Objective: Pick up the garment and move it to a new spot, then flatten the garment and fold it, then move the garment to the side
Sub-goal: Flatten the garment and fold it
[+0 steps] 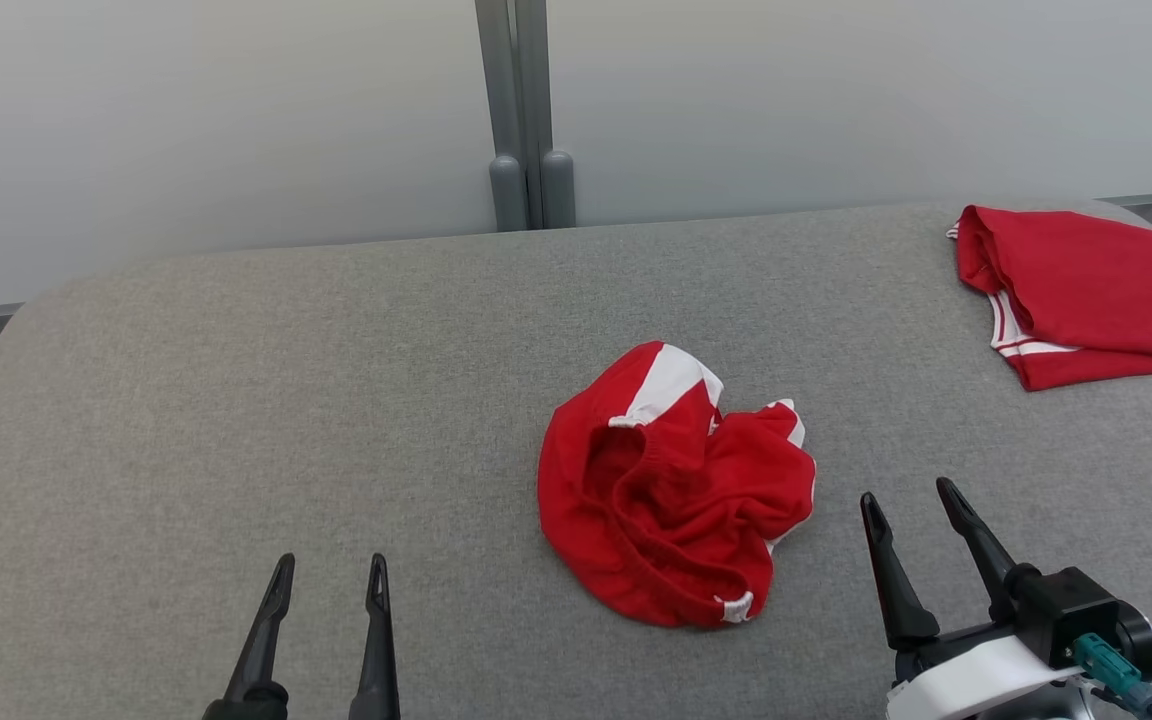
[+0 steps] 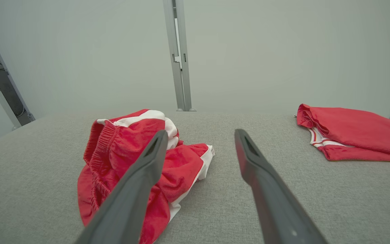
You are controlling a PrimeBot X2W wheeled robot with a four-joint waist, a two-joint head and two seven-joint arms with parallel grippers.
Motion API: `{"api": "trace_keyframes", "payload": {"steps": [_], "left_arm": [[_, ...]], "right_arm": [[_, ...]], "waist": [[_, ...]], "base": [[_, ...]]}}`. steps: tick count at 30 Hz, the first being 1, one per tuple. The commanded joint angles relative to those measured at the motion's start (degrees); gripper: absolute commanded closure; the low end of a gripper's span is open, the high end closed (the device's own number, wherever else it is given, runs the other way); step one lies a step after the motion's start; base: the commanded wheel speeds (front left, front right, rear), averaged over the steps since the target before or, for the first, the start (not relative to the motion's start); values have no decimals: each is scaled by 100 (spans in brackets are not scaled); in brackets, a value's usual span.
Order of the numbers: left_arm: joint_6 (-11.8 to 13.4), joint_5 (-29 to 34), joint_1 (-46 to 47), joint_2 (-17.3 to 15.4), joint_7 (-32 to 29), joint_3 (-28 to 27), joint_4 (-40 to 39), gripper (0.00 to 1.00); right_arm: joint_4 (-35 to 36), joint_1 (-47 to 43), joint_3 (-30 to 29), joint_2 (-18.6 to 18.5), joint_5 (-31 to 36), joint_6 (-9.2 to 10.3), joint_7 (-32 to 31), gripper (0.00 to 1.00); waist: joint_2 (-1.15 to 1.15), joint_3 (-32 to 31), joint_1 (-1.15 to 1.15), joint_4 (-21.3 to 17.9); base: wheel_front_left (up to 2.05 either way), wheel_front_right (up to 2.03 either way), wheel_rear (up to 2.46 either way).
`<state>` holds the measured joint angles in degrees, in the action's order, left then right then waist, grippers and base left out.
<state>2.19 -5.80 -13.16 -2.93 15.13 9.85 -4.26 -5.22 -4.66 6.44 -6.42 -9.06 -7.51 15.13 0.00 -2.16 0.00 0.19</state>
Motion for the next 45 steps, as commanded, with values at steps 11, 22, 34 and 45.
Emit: {"api": "trace_keyframes", "payload": {"steps": [11,22,34,45], "left_arm": [[-37,132,93,5,0,21,63,0],[-130,-304,106,4,-1,134,94,0],[-684,-4327,929,-4,-581,1439,338,0],[-182,-7115,1868,-7,-1666,1801,-63,0]], "right_arm": [[-42,26,4,24,-42,6,-1,0],[-16,-3,4,30,-46,6,-1,0],[-1,165,108,-30,-16,6,-1,0],[80,612,127,-64,-50,6,-1,0]], "waist": [[0,-35,0,0],[0,-15,0,-1],[0,410,0,-54],[0,1279,0,-296]], "base": [[0,0,0],[0,0,0],[0,0,0],[0,0,0]]}}
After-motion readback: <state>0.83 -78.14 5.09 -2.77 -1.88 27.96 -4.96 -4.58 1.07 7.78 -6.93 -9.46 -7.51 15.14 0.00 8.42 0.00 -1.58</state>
